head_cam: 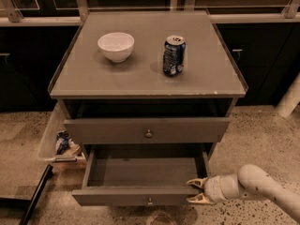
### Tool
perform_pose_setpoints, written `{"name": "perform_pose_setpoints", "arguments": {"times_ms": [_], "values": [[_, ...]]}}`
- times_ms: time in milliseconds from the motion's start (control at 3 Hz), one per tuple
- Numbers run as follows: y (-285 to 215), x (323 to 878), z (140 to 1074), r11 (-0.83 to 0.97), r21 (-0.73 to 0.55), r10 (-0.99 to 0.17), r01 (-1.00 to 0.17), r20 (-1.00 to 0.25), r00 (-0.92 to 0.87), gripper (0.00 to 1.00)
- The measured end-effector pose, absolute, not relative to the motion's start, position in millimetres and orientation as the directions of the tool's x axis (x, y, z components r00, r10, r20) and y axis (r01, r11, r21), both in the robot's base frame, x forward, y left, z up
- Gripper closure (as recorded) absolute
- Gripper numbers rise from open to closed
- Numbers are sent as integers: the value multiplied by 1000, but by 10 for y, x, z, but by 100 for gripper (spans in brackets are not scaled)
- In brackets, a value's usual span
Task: Open middle drawer
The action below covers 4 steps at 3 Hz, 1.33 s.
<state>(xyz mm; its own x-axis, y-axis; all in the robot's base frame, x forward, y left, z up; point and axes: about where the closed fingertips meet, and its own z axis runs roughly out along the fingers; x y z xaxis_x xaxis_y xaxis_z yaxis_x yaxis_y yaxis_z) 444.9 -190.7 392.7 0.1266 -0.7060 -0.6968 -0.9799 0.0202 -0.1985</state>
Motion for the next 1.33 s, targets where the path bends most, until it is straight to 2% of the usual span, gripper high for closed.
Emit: {"name": "perform_pose_setpoints", "arguments": {"times_ms": [333,667,1333], "values": [[-1881,4473,3931,12,-187,-691,-982,-712,127,36],[-1896,4417,3932,-1,-180,-680,-984,-721,132,38],[-1932,4313,3939,-3,-175,-668,-985,-732,132,84]]}}
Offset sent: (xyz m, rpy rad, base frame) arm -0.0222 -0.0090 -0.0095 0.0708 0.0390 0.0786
